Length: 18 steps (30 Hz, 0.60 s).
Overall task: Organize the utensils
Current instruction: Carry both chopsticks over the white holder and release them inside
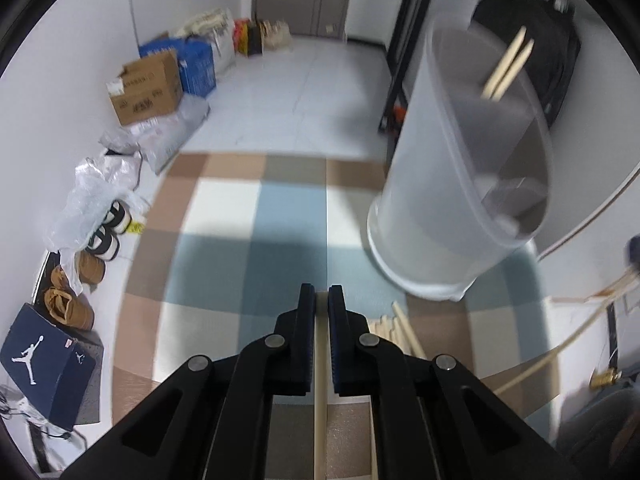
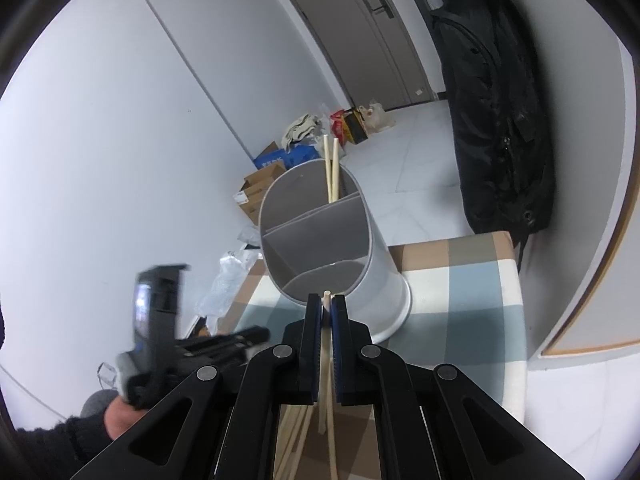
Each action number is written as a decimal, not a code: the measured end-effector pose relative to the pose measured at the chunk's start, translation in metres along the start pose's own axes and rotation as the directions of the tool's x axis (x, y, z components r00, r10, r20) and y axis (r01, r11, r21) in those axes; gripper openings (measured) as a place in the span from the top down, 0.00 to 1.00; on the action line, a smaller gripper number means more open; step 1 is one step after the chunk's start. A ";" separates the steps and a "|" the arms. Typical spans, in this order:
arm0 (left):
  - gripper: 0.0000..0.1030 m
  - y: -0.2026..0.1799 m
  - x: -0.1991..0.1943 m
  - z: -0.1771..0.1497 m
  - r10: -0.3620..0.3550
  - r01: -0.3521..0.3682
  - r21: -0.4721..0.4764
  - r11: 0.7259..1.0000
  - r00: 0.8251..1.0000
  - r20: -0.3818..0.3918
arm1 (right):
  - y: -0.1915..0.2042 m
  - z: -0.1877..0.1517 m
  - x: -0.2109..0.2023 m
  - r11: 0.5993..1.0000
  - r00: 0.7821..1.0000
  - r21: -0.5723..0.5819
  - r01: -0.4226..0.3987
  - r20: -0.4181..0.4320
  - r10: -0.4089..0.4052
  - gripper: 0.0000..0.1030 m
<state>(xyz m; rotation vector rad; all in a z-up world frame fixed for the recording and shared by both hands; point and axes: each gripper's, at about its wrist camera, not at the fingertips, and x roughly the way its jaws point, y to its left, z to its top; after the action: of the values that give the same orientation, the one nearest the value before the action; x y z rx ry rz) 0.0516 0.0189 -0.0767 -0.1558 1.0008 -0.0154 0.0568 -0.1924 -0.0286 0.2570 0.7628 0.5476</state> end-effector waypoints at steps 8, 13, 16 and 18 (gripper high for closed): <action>0.97 0.000 -0.047 0.007 -0.034 0.039 -0.022 0.999 0.982 0.185 | 0.016 0.000 -0.014 0.999 0.999 -0.033 -0.002 0.044 0.003 0.96; 0.98 0.006 -0.059 0.017 -0.066 0.069 -0.003 0.998 0.972 0.227 | 0.026 0.004 -0.022 0.999 0.998 -0.039 -0.007 0.059 0.009 0.96; 0.98 0.001 -0.070 0.019 -0.081 0.078 0.026 0.997 0.966 0.246 | 0.034 0.007 -0.028 0.998 0.997 -0.055 -0.006 0.070 0.010 0.96; 0.98 -0.003 -0.077 0.023 -0.086 0.077 0.044 0.996 0.962 0.261 | 0.041 0.011 -0.033 0.997 0.997 -0.072 -0.003 0.082 0.009 0.96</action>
<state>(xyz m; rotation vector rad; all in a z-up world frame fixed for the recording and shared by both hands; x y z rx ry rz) 0.0292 0.0257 0.0005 -0.1641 0.7285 -0.0847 0.0297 -0.1773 0.0156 0.2137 0.6611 0.5655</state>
